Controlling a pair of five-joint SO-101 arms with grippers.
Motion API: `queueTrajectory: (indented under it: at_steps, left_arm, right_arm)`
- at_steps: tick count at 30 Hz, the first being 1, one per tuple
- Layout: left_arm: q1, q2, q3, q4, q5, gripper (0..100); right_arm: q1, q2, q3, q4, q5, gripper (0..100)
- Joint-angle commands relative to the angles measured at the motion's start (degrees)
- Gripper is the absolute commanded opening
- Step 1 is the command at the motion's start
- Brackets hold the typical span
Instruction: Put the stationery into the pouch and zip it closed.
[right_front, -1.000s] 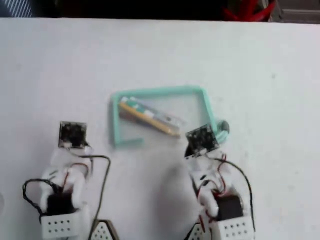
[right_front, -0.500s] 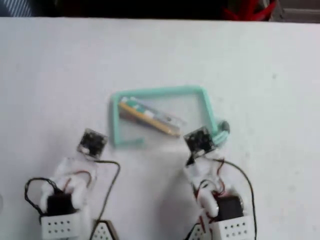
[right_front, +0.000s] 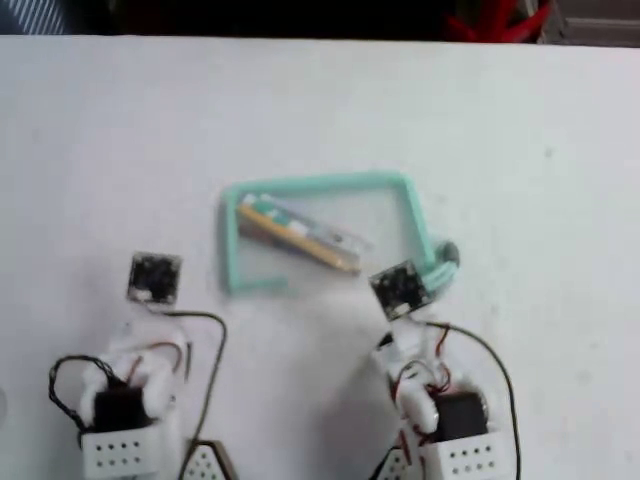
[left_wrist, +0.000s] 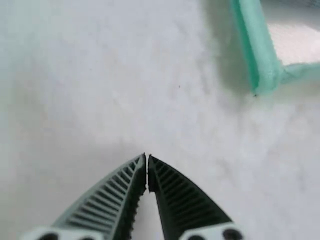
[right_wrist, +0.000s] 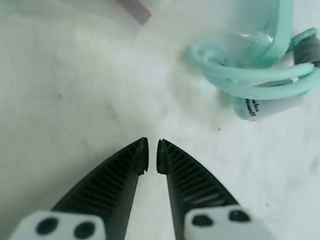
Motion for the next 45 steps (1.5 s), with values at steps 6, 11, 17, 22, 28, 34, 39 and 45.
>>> queueTrajectory:
  at_steps: [6, 11, 17, 22, 28, 34, 39, 45]
  left_arm:
    - [-0.40, 0.31, -0.26, 0.00, 0.97, 3]
    - [-0.40, 0.31, -0.26, 0.00, 0.97, 3]
    - [-0.40, 0.31, -0.26, 0.00, 0.97, 3]
    - [-0.40, 0.31, -0.26, 0.00, 0.97, 3]
    - [-0.40, 0.31, -0.26, 0.00, 0.97, 3]
    - [-0.40, 0.31, -0.26, 0.00, 0.97, 3]
    - [-0.40, 0.31, -0.26, 0.00, 0.97, 3]
    - [-0.40, 0.31, -0.26, 0.00, 0.97, 3]
  right_arm:
    - [0.84, -0.40, 0.44, 0.48, -7.03, 4.8]
    - [0.40, -0.40, 0.44, 0.48, -6.59, 4.8]
    - [0.84, -0.40, 0.44, 0.48, -6.68, 4.5]
    - [0.84, -0.40, 0.44, 0.48, -6.68, 4.6]
    - [0.84, -0.40, 0.44, 0.48, -6.68, 4.6]
    - [0.84, -0.40, 0.44, 0.48, -6.68, 4.5]
    - [0.84, -0.40, 0.44, 0.48, -6.68, 4.7]
    - [0.84, -0.40, 0.44, 0.48, -6.68, 4.7]
